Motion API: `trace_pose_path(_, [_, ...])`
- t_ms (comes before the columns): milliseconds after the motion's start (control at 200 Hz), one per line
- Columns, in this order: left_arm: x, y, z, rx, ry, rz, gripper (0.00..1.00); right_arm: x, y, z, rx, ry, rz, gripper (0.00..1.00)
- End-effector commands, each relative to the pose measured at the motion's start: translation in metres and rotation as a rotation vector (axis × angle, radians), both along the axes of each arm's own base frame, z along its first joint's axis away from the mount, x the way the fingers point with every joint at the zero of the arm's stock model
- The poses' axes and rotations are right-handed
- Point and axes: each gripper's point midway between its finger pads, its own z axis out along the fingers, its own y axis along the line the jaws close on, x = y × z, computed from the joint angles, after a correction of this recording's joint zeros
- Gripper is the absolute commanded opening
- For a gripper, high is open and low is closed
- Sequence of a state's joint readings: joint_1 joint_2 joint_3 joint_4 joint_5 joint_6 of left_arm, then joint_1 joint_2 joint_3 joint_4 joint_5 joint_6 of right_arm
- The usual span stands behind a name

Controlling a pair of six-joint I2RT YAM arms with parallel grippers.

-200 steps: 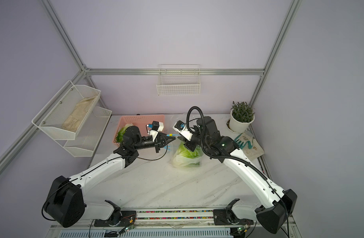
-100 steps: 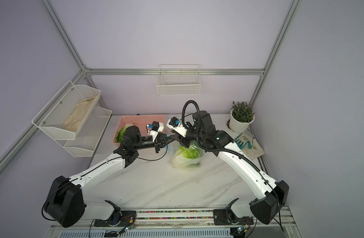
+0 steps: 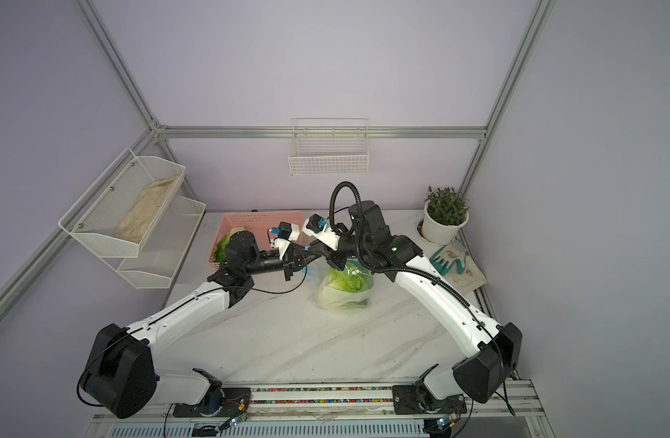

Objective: Open the zip-top bag and take out the chinese cabbages
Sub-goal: Unzip the zipper on the zipper food storage bag.

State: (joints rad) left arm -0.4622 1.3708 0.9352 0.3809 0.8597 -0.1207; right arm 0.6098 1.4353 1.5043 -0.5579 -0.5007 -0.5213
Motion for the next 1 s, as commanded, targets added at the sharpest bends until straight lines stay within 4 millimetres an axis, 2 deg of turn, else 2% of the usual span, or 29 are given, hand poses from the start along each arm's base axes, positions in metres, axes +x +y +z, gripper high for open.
trace_pose_path(0, [-0.001,0.001,0.034,-0.059,-0.086,-0.01,0.0,-0.003,-0.008,0.004,-0.007,-0.021,-0.029,0.0])
trace_pose_path(675, [0.01,0.034,0.032,-0.09,-0.071,0.132,0.0,0.006,-0.023,-0.005,-0.04,-0.026,-0.106,0.07])
trace_pose_path(855, [0.011,0.04,0.034,-0.094,-0.073,0.146,0.0,0.012,-0.029,-0.014,-0.057,-0.014,-0.135,0.07])
trace_pose_path(880, [0.01,0.041,0.034,-0.094,-0.074,0.149,0.0,0.012,-0.03,-0.013,-0.057,-0.017,-0.139,0.07])
trace_pose_path(900, [0.011,0.042,0.034,-0.095,-0.075,0.153,0.0,0.008,-0.034,-0.005,-0.044,-0.035,-0.141,0.07])
trace_pose_path(995, [0.012,0.048,0.034,-0.095,-0.074,0.178,0.0,0.009,-0.038,-0.005,-0.043,-0.034,-0.151,0.07])
